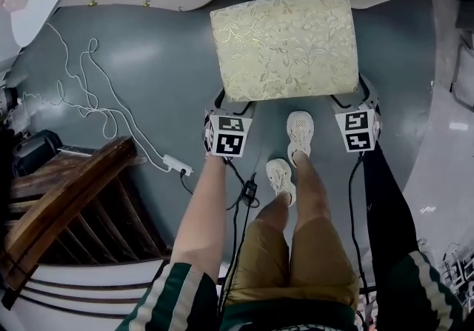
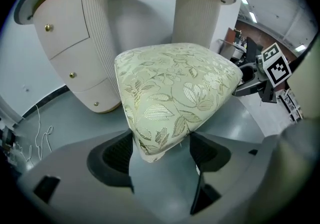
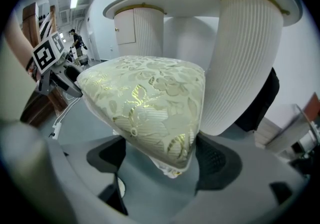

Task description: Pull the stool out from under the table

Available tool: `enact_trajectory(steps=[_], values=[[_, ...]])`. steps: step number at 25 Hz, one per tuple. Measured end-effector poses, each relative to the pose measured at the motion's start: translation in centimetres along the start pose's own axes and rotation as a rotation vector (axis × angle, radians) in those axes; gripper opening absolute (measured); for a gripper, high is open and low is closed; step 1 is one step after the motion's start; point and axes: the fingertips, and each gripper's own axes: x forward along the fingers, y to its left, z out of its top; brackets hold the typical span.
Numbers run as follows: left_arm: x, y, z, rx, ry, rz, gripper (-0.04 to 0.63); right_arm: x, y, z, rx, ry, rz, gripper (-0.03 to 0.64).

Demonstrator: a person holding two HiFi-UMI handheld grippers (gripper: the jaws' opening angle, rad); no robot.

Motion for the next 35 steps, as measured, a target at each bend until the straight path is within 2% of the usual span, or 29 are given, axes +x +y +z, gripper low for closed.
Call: enact_trajectory(steps=[11, 21, 35], values=[[-0.8, 0.8, 0.4, -0.025, -0.047, 0.038, 0.344, -0.6, 0.6, 0.4, 0.033, -0.008, -0.02, 0.445], [-2.1, 0.7, 0.9, -0.021, -0.048, 0.026, 0.337, -1.5, 0.7, 0.9, 0.051, -0.029, 0.0, 0.442], [-3.5, 0.3, 0.9, -0.041, 0.004, -0.012, 0.333, -2.8, 0.9, 1.2, 0.051, 0.063, 0.034, 0.442]])
